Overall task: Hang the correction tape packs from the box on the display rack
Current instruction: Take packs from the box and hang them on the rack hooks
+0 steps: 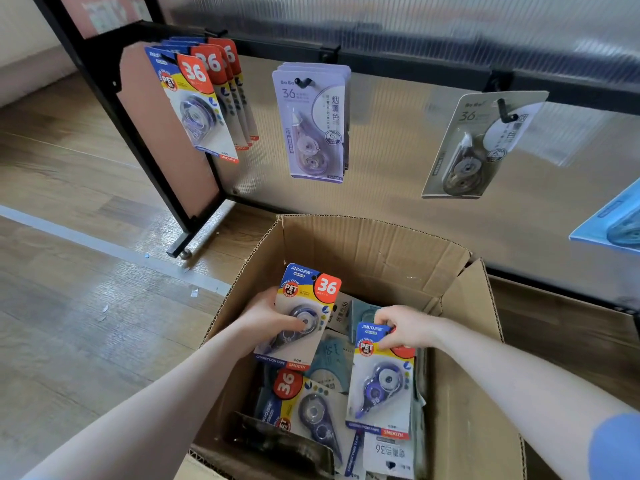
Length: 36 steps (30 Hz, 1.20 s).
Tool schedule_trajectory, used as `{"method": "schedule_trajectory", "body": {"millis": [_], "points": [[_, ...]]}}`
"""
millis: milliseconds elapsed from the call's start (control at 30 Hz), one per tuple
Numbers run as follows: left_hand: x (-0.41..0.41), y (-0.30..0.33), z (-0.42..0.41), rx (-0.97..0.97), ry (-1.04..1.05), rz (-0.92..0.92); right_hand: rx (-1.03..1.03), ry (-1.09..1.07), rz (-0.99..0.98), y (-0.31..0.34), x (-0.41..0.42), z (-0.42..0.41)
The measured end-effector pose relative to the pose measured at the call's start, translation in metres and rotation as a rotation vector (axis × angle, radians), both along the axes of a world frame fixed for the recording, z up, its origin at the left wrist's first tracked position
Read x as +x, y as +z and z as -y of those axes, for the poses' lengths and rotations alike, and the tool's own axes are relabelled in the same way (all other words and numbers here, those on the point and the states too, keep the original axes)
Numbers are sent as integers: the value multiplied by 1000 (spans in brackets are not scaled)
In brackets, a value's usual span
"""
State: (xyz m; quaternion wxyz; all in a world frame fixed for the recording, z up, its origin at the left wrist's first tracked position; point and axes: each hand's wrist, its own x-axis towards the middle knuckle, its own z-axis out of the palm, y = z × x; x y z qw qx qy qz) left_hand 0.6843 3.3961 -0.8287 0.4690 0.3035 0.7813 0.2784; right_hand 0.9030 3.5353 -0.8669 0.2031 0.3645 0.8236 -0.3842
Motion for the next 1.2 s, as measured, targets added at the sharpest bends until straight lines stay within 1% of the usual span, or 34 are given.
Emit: {"method": "schedule_trajectory", "body": {"millis": [67, 167, 233, 333, 400, 467, 633, 800, 867, 1033, 1100, 1200], "points": [[-1, -1, 0, -6, -2, 7, -14, -7, 54, 2, 1, 0], [-2, -2, 0, -6, -7, 12, -26, 79, 184, 5, 3, 3], [-1, -2, 1, 0, -10, 8, -58, 110, 236, 9, 4, 6], [-1, -1, 1, 6, -9, 9, -83, 103, 248, 13, 6, 8], [-1, -1, 1, 9, 0, 18, -81, 64, 213, 15, 7, 8], [-1, 0, 1, 16, 7, 33, -92, -36, 114, 19, 7, 6], [0, 10, 3, 83, 57, 87, -123, -383, -187, 35, 5, 4], [0, 27, -2, 224, 110, 90, -132, -630, -436, 55, 8, 6], [0, 35, -6, 271, 116, 97, -134, -721, -547, 70, 11, 8], [5, 53, -20, 407, 134, 114, -88, -965, -751, 110, 26, 7], [11, 63, -26, 461, 128, 135, -64, -1031, -835, 129, 37, 6], [23, 80, -34, 527, 101, 162, -31, -1070, -943, 153, 58, 6]]}}
